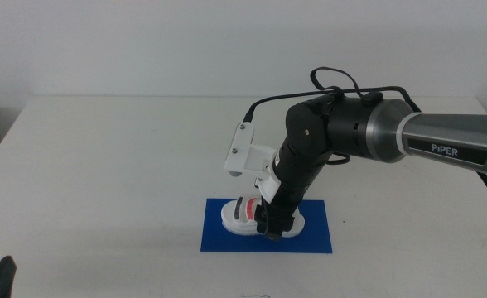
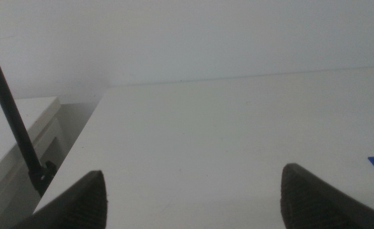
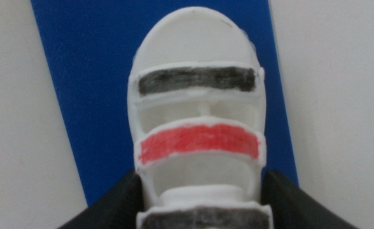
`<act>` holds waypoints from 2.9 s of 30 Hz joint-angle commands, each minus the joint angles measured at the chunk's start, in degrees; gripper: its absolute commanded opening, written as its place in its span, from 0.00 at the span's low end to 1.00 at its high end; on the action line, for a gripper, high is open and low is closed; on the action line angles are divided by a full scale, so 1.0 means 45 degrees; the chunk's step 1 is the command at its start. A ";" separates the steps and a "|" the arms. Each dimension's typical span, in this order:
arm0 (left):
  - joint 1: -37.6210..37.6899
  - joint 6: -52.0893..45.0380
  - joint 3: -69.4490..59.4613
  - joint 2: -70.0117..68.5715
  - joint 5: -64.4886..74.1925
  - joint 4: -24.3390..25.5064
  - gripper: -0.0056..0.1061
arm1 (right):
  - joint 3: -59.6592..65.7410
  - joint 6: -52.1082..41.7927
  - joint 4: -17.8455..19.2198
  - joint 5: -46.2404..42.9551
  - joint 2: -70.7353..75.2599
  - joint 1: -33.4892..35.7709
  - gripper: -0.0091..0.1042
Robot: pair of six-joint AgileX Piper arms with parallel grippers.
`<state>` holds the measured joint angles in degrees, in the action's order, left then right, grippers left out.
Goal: Use one arm to grab the shoe from the table and place it on the mat.
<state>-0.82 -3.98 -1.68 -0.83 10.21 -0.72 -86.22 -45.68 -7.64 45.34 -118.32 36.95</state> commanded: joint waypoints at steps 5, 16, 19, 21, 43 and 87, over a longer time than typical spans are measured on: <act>0.0011 0.0188 0.0043 -0.0242 -0.1055 -0.0109 0.89 | -0.0311 0.0046 -0.0102 -0.0242 0.0749 -0.0097 0.79; 0.0011 0.0188 0.0043 -0.0242 -0.1055 -0.0109 0.89 | -0.1332 0.1206 0.0019 0.1521 0.2600 -0.0121 0.91; 0.0011 0.0188 0.0043 -0.0242 -0.1055 -0.0109 0.89 | -0.1501 0.2264 0.0019 0.1714 0.3744 -0.0231 0.91; 0.0011 0.0188 0.0043 -0.0242 -0.1055 -0.0109 0.89 | -0.1501 0.2986 0.0007 0.1859 0.4516 -0.0474 0.91; 0.0011 0.0188 0.0043 -0.0242 -0.1055 -0.0109 0.89 | 0.5656 0.3648 -0.2694 -0.1780 1.3624 -0.7315 0.88; 0.0011 0.0188 0.0043 -0.0199 -0.1056 -0.0109 0.89 | 1.7471 0.7938 0.3565 -0.4932 2.6708 -0.7616 0.88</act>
<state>-0.82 -3.98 -1.68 -0.83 10.19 -0.72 -6.77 -9.70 7.17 28.38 0.80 2.92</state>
